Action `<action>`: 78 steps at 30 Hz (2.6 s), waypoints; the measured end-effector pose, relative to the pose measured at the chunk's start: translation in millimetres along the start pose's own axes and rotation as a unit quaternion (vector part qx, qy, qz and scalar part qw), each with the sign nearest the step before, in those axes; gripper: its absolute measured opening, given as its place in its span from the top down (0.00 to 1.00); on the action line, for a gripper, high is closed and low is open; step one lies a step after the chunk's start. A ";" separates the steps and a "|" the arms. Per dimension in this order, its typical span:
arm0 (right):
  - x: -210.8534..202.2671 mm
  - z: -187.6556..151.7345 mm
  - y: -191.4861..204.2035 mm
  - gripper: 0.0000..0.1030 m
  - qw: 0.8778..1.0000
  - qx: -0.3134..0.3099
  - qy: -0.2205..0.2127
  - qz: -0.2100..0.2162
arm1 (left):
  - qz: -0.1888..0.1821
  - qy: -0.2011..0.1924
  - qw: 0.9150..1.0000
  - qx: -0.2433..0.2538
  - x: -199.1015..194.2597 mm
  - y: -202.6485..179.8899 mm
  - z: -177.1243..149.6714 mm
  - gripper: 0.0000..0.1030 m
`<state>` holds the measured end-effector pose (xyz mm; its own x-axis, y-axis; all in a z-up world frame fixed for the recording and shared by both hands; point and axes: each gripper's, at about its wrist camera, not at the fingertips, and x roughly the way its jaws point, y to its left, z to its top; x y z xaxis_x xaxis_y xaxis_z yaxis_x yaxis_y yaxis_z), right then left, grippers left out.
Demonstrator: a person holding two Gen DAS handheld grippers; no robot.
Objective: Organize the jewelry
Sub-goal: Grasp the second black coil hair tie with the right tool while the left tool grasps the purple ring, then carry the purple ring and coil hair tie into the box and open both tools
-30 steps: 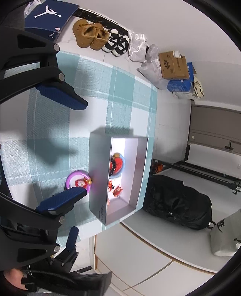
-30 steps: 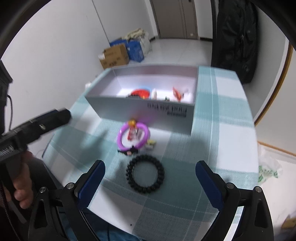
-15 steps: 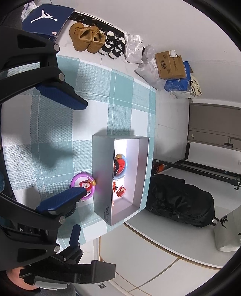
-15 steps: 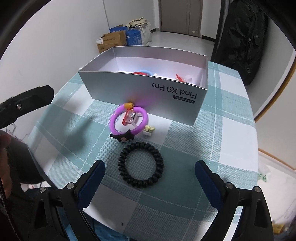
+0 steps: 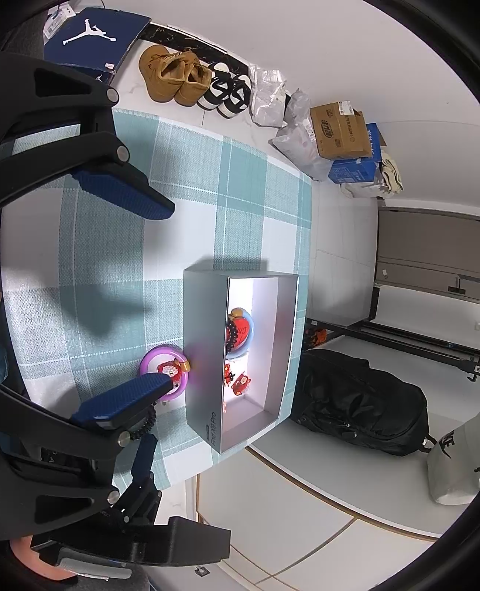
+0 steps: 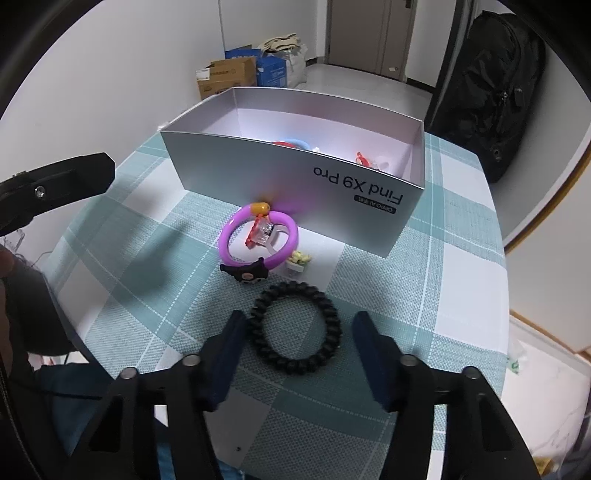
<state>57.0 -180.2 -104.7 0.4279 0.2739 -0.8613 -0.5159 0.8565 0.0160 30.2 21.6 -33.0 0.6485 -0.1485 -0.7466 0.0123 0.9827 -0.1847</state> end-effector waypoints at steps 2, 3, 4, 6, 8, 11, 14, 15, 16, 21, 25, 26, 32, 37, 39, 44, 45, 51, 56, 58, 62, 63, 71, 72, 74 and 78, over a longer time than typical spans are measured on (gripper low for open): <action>-0.8 0.6 -2.7 0.53 1.000 0.006 0.001 -0.001 | 0.000 0.002 1.000 0.003 1.0 -0.6 -0.2 0.21; -1.7 1.2 -4.6 0.53 1.000 0.011 0.001 0.001 | 0.000 0.003 1.000 0.003 1.6 -1.0 -0.4 0.21; -2.0 2.0 -7.6 0.54 1.000 0.019 0.002 0.007 | -0.001 0.004 1.000 0.003 2.1 -0.8 -0.9 0.21; -3.0 2.3 -12.5 0.56 0.999 0.034 0.003 0.018 | -0.003 0.007 1.000 0.002 3.7 -0.7 -1.1 0.21; -4.9 2.4 -16.5 0.57 0.999 0.046 0.003 0.027 | -0.006 0.012 1.000 0.001 5.9 -1.5 -0.9 0.21; -10.3 3.2 -21.8 0.57 0.998 0.059 -0.003 0.036 | -0.024 0.024 0.999 -0.005 10.1 -2.9 0.1 0.21; -14.9 3.0 -29.9 0.57 0.996 0.078 -0.010 0.046 | -0.055 0.034 0.998 -0.016 13.0 -6.1 1.9 0.21; -16.2 2.8 -32.8 0.57 0.995 0.084 -0.011 0.048 | -0.060 0.037 0.997 -0.014 14.1 -8.5 2.3 0.21; -17.6 2.4 -35.8 0.57 0.995 0.090 -0.012 0.051 | -0.063 0.039 0.997 -0.011 15.4 -11.9 2.2 0.21; -26.8 1.2 -47.1 0.57 0.992 0.111 -0.023 0.058 | -0.073 0.056 0.996 0.012 25.2 -28.4 0.8 0.21; -34.6 -1.4 -53.2 0.57 0.991 0.120 -0.030 0.059 | -0.079 0.071 0.994 0.013 35.0 -34.6 0.5 0.21; -36.1 -1.9 -54.9 0.57 0.990 0.123 -0.029 0.059 | -0.087 0.078 0.993 0.007 39.0 -35.3 1.0 0.21; -43.8 -4.0 -63.0 0.58 0.988 0.137 -0.034 0.066 | -0.090 0.101 0.991 -0.002 56.0 -38.9 2.4 0.21; -45.0 -4.4 -69.6 0.58 0.986 0.144 -0.036 0.073 | -0.092 0.129 0.987 -0.007 71.0 -42.2 -1.4 0.21; -45.1 -4.9 -72.9 0.58 0.985 0.149 -0.035 0.075 | -0.077 0.125 0.989 0.011 70.5 -47.3 -1.1 0.21; -45.0 -6.9 -80.5 0.58 0.983 0.161 -0.034 0.081 | -0.058 0.120 0.991 0.032 70.4 -52.3 -2.0 0.30; -45.2 -7.4 -80.8 0.58 0.983 0.162 -0.033 0.081 | -0.047 0.119 0.991 0.039 70.3 -54.0 -2.0 0.37; -45.0 -7.3 -80.8 0.58 0.983 0.161 -0.034 0.083 | -0.053 0.119 0.990 0.051 69.3 -56.6 -1.2 0.53; -44.8 -7.5 -81.7 0.58 0.982 0.166 -0.036 0.080 | -0.064 0.115 0.990 0.051 63.3 -56.1 -0.4 0.54; -45.0 -7.7 -82.3 0.58 0.981 0.170 -0.039 0.081 | -0.068 0.108 0.991 0.049 58.6 -54.5 0.2 0.54; -49.9 -4.6 -80.5 0.58 0.981 0.167 -0.053 0.081 | -0.090 0.094 0.991 0.030 50.2 -44.9 4.8 0.54; -52.0 -3.5 -79.5 0.58 0.981 0.167 -0.060 0.083 | -0.093 0.088 0.991 0.025 47.1 -42.5 6.0 0.54; -72.2 9.6 -66.9 0.58 0.977 0.150 -0.114 0.097 | -0.129 0.035 0.991 -0.011 20.0 -29.6 21.9 0.54; -74.6 12.3 -65.9 0.58 0.976 0.148 -0.122 0.101 | -0.133 0.027 0.991 -0.017 16.7 -27.9 24.9 0.54; -77.5 17.7 -64.5 0.58 0.974 0.146 -0.135 0.108 | -0.135 0.017 0.990 -0.024 13.0 -26.7 28.3 0.54; -78.4 27.7 -64.1 0.58 0.971 0.147 -0.145 0.118 | -0.131 0.012 0.991 -0.039 17.0 -22.2 40.5 0.54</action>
<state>77.0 -244.5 -24.2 0.5367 0.5533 -0.6370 -0.4088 0.8310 0.3774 71.8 1.8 -15.7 0.6121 -0.4011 -0.6815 0.1187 0.8987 -0.4222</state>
